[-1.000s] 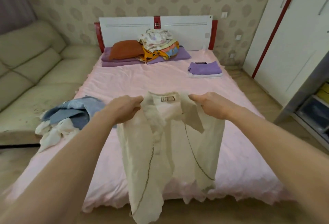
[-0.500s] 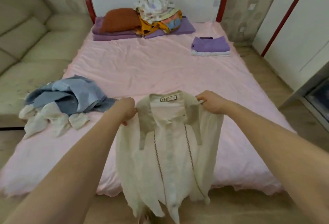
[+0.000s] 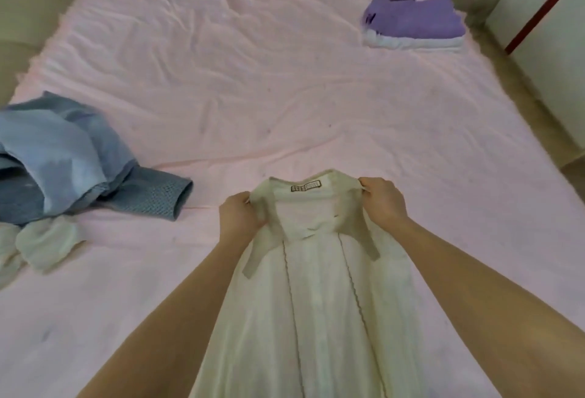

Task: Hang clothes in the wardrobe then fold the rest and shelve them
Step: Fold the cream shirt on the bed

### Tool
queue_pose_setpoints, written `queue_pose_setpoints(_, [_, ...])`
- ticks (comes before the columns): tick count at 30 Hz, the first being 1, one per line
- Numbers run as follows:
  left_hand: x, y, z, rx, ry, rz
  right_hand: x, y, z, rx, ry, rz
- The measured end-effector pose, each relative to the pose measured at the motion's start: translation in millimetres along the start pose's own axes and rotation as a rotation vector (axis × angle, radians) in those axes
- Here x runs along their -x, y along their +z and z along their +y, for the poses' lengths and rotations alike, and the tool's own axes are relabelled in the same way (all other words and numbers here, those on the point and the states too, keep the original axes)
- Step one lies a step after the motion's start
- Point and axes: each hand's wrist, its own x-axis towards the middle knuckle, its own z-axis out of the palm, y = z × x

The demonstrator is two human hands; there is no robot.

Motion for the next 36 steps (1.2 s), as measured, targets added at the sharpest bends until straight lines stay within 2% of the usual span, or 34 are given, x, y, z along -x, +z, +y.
queue_pose_setpoints(3, [-42.5,24.2,-10.9,0.097,-0.094,-0.011,-41.2,41.0,8.8,-0.085,0.088,0.003])
queue_pose_setpoints(6, [-91.6,62.1,-45.3,0.113,-0.214,-0.046,-83.5,94.6,30.7,-0.031,0.139,-0.109])
queue_pose_setpoints(8, [-110.0,82.0,-62.4,0.102,-0.292,-0.108,-101.3,122.5,41.3,-0.089,0.205,-0.222])
queue_pose_setpoints(10, [-122.9,96.5,-71.6,0.091,-0.298,-0.140,-113.7,144.6,51.3,-0.184,0.233,-0.244])
queue_pose_setpoints(14, [-131.5,100.8,-82.3,0.107,-0.230,-0.184,-113.1,163.5,66.0,-0.170,0.026,-0.267])
queue_pose_setpoints(16, [-129.8,103.5,-86.5,0.036,-0.127,-0.107,-109.6,169.2,70.5,-0.087,-0.108,-0.234])
queue_pose_setpoints(18, [-131.3,109.0,-80.8,-0.002,-0.051,0.046,-113.6,166.5,65.0,-0.041,-0.209,-0.110])
queue_pose_setpoints(21, [-145.4,118.5,-63.9,0.090,-0.037,0.234,-132.7,158.2,50.9,-0.039,-0.326,0.023])
queue_pose_setpoints(25, [-173.5,118.4,-41.8,0.192,0.043,0.422,-174.1,152.2,33.5,-0.001,-0.353,0.134])
queue_pose_setpoints(27, [-185.3,117.8,-30.0,0.207,0.104,0.437,-188.4,153.2,27.6,-0.013,-0.304,0.189])
queue_pose_setpoints(29, [-196.6,123.0,-26.6,0.151,0.112,0.357,-197.4,161.5,31.0,-0.034,-0.244,0.176])
queue_pose_setpoints(32, [-198.2,134.1,-34.4,-0.069,0.027,0.147,-196.9,173.7,43.2,-0.037,-0.202,-0.082])
queue_pose_setpoints(34, [-185.7,139.1,-34.6,-0.271,0.102,0.119,-188.6,169.2,50.7,-0.192,-0.131,-0.163])
queue_pose_setpoints(36, [-163.1,141.2,-28.2,-0.412,0.274,0.132,-169.6,153.9,63.6,-0.341,-0.007,-0.103])
